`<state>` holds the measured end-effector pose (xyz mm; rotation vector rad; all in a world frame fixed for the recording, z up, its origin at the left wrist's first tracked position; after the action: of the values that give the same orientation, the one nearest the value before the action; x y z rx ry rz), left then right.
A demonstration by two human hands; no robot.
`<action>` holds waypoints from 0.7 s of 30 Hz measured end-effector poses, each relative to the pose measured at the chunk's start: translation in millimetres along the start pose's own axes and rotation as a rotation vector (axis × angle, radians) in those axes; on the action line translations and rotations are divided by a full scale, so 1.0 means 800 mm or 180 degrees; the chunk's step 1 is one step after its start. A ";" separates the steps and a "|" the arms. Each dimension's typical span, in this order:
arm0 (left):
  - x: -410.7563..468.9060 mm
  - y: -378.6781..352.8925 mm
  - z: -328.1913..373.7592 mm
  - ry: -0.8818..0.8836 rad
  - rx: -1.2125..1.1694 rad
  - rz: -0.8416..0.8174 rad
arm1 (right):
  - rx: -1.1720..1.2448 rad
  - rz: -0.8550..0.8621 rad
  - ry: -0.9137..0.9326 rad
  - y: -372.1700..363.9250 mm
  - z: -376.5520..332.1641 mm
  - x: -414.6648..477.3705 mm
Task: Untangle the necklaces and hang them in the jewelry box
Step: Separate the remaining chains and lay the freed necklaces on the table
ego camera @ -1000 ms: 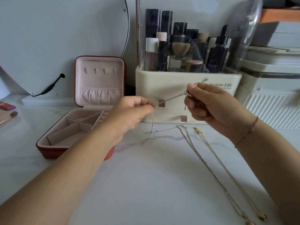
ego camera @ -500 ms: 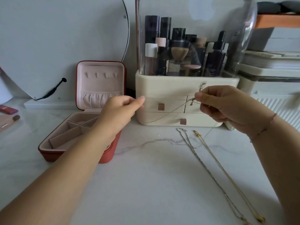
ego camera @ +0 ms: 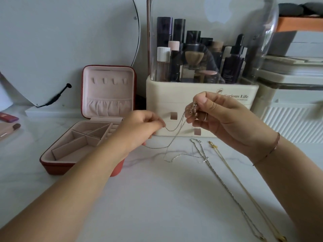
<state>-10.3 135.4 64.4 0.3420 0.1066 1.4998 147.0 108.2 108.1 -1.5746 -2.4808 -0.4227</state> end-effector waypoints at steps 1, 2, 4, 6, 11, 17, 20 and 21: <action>-0.002 -0.004 0.000 -0.0022 0.0060 -0.0059 | -0.0014 0.0035 0.0006 0.001 0.000 0.000; -0.004 -0.008 0.000 -0.0047 0.0098 -0.0120 | -0.0029 0.0067 0.0009 0.002 0.001 0.001; -0.007 -0.016 0.002 -0.0083 0.0138 -0.0239 | -0.0082 0.0122 0.0000 0.003 0.003 0.001; -0.010 -0.026 0.007 -0.0162 0.0012 -0.0407 | -0.0182 0.0192 -0.0033 0.004 0.005 0.002; -0.016 -0.046 0.024 -0.0370 -0.1293 -0.0980 | -0.0285 0.0255 -0.0219 0.002 0.016 0.003; -0.019 -0.048 0.028 -0.0421 -0.1544 -0.1060 | -0.0171 0.0111 -0.0359 -0.005 0.023 0.002; -0.017 -0.044 0.029 -0.0458 -0.1444 -0.0963 | -0.0107 0.0023 -0.0541 -0.010 0.031 0.001; -0.016 -0.043 0.028 -0.0458 -0.1408 -0.0923 | -0.0065 0.0006 -0.0605 -0.011 0.034 0.001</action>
<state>28.1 117.9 74.1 0.0710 -0.2775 1.1677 138.7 114.1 81.3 -1.6982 -2.6203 -0.3122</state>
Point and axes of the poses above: each hand's wrist, its own x-axis towards the middle knuckle, its own y-axis out of the back of the hand, z = x × y, the point moved 9 cm from there along x, towards the middle knuckle, and after that the axes turned 8 degrees about -x, right-handed, at the moved point
